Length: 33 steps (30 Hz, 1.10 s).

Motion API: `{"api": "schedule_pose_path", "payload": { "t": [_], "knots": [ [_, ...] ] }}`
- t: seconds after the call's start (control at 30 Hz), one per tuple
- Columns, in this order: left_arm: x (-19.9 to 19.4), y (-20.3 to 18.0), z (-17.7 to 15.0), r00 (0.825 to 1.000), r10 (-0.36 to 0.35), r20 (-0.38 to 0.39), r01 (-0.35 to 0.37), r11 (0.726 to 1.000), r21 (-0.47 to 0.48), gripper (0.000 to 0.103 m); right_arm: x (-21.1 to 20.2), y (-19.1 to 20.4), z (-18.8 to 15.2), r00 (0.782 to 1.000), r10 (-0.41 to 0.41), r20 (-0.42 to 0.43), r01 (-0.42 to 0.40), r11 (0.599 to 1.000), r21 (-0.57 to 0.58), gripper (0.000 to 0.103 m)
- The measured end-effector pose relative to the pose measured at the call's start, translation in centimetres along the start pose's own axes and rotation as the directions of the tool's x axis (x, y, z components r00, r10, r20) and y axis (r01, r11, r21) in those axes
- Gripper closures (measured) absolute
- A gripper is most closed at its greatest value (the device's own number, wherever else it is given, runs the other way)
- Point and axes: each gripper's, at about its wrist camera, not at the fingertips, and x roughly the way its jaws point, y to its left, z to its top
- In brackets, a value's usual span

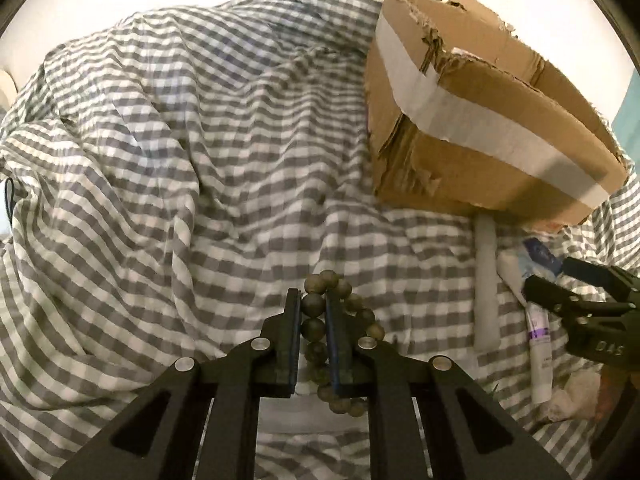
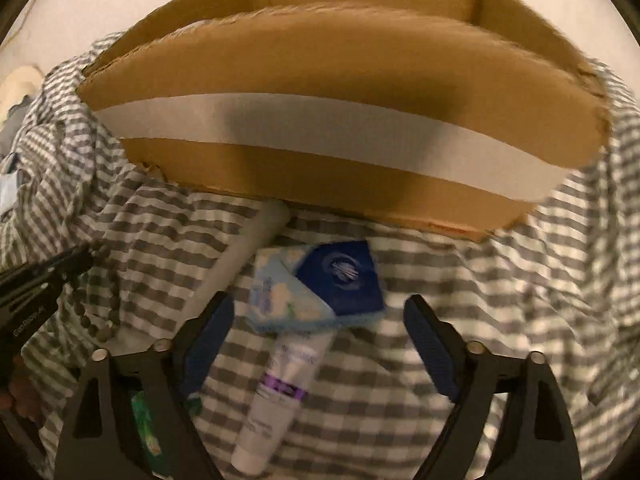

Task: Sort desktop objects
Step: 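Grasp the bead bracelet with the left gripper while the right grasps the blue tissue pack, then carry the bracelet and tissue pack over the cardboard box and release them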

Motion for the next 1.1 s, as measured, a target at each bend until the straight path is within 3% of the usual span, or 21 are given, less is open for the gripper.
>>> {"api": "schedule_pose_path", "payload": {
  "t": [0.13, 0.17, 0.2, 0.3, 0.5, 0.87, 1.1],
  "knots": [
    [1.1, -0.1, -0.2, 0.999, -0.009, -0.044, 0.009, 1.0, 0.003, 0.092, 1.9, 0.0, 0.3, 1.0, 0.008, -0.03, -0.007, 1.0, 0.015, 0.012],
    [1.2, 0.0, -0.3, 0.999, -0.015, -0.048, 0.015, 1.0, -0.001, 0.092, 2.2, -0.1, 0.1, 0.999, 0.014, -0.044, -0.013, 1.0, 0.023, 0.015],
    [1.3, 0.0, -0.4, 0.999, -0.024, -0.049, 0.024, 1.0, -0.005, 0.092, 2.3, -0.2, -0.2, 0.998, 0.014, -0.063, -0.012, 0.999, 0.029, 0.031],
    [0.7, 0.4, -0.3, 0.998, -0.052, -0.031, 0.052, 0.998, -0.024, 0.092, 0.8, -0.5, -1.5, 0.997, 0.051, -0.064, -0.047, 0.997, 0.053, 0.03],
    [-2.5, 0.1, -0.6, 0.998, -0.061, -0.006, 0.061, 0.998, -0.032, 0.092, -5.3, -1.0, -3.9, 0.999, 0.036, -0.004, -0.036, 0.996, 0.078, 0.03],
    [-13.7, -2.4, 1.1, 0.975, -0.146, 0.165, 0.137, 0.988, 0.066, 0.092, -17.2, 1.5, -5.1, 0.988, -0.026, 0.15, 0.02, 0.999, 0.037, 0.03],
    [-18.6, -4.5, 2.9, 0.962, -0.17, 0.214, 0.146, 0.981, 0.125, 0.092, -23.2, 2.5, -5.1, 0.971, 0.018, 0.239, -0.014, 1.0, -0.021, 0.03]
  ]
}}
